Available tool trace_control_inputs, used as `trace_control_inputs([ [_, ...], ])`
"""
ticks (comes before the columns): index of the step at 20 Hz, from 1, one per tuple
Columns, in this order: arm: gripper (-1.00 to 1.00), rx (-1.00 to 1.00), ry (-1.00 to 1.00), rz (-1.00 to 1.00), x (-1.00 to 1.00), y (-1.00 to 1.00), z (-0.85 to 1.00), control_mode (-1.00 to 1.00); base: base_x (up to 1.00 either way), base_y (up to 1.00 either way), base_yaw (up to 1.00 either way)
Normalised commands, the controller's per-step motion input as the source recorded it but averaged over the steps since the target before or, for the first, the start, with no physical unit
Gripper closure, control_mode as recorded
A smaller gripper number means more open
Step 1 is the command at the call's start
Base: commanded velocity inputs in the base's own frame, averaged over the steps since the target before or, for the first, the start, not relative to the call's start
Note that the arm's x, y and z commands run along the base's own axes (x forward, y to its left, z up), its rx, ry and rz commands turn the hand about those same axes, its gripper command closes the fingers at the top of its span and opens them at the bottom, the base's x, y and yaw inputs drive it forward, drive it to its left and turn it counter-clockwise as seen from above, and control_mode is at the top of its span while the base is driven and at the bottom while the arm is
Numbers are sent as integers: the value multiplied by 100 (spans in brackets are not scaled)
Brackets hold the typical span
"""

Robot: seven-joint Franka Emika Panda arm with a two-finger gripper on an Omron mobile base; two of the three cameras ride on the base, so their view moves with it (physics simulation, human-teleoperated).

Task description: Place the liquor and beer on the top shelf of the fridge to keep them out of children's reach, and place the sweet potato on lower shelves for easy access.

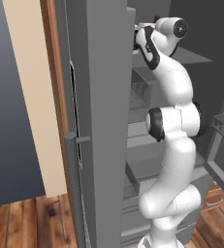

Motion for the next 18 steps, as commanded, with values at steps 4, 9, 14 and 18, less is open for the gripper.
trace_control_inputs([
  [4, -100, -1, 7, 0, 3, -4, 0, -100, 0, 0, 0],
  [9, -100, -3, 8, 0, -9, -8, 0, -100, 0, 0, 0],
  [14, -100, -3, 2, 0, -37, -12, 0, -100, 0, 0, 0],
  [18, -100, -3, 0, 0, -45, -8, -3, -100, 0, 0, 0],
])
